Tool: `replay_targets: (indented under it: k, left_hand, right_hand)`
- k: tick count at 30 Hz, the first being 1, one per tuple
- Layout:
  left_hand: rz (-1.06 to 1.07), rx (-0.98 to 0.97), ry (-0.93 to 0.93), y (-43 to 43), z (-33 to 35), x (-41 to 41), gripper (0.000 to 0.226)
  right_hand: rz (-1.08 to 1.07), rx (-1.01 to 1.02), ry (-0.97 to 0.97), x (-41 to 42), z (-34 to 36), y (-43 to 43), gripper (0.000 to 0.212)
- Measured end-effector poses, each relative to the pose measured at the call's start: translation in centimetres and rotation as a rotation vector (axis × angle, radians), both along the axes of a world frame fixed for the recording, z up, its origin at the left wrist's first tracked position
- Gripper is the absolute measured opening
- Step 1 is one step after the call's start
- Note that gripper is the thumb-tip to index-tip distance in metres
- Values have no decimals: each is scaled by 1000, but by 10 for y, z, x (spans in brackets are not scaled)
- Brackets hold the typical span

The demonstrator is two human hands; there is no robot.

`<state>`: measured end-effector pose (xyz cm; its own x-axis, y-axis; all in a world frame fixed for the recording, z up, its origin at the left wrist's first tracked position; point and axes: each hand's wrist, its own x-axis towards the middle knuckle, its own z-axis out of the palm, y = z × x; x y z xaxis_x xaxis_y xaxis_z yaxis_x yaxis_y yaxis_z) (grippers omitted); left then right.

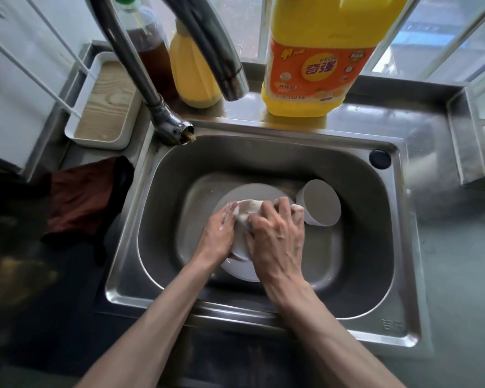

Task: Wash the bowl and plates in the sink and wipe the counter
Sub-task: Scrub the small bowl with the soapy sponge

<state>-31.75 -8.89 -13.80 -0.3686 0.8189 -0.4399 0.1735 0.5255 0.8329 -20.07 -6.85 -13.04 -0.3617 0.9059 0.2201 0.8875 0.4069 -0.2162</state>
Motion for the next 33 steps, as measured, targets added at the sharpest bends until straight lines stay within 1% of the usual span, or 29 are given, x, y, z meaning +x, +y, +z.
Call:
replay_targets:
  k: [2, 3, 5, 7, 9, 11, 12, 14, 17, 20, 22, 24, 27, 30, 33]
  left_hand:
    - [33, -29, -26, 0, -2, -2, 41]
    - [34, -47, -45, -1, -5, -5, 43]
    - [-15, -79, -67, -1, -6, -11, 45]
    - [-110, -117, -53, 1, -1, -17, 41]
    - [-240, -129, -24, 5, 1, -23, 41]
    - [-326, -126, 8, 8, 0, -26, 42]
    - [-328, -111, 11, 8, 0, -26, 39]
    - [-256, -56, 15, 6, -2, -22, 37]
    - [-119, 0, 75, -3, -10, -16, 39]
    - [-45, 12, 192, -11, -17, -11, 37]
    - [-19, 46, 239, -10, -15, -11, 35]
    - [-24, 96, 226, -7, -13, -16, 33]
    - [-92, 116, 224, -4, -16, -23, 35]
    - [-130, 155, 197, -3, -16, -29, 38]
    - [-175, 192, 196, 0, -11, -39, 42]
  right_hand:
    - [12, -45, 98, 1, -1, 5, 13]
    - [69, -77, 157, 2, -3, 8, 12]
    - [250, -134, 252, 5, -9, 13, 12]
    - [424, -172, 254, 8, -14, 16, 19]
    - [514, -140, 185, 11, -16, 18, 24]
    - [491, -64, 121, 12, -15, 17, 23]
    - [439, -30, 111, 11, -13, 15, 19]
    - [292, -24, 94, 9, -7, 9, 5]
    - [66, -158, -13, -2, 0, 4, 16]
    - [-29, -253, -80, -11, -2, 1, 20]
    - [-33, -319, -101, -12, 0, 3, 18]
    - [13, -391, -136, -11, 3, 6, 8]
    - [97, -564, -108, -9, 10, 12, 21]
    - [172, -659, 7, -9, 16, 15, 21]
    - [210, -839, 188, -7, 13, 13, 31]
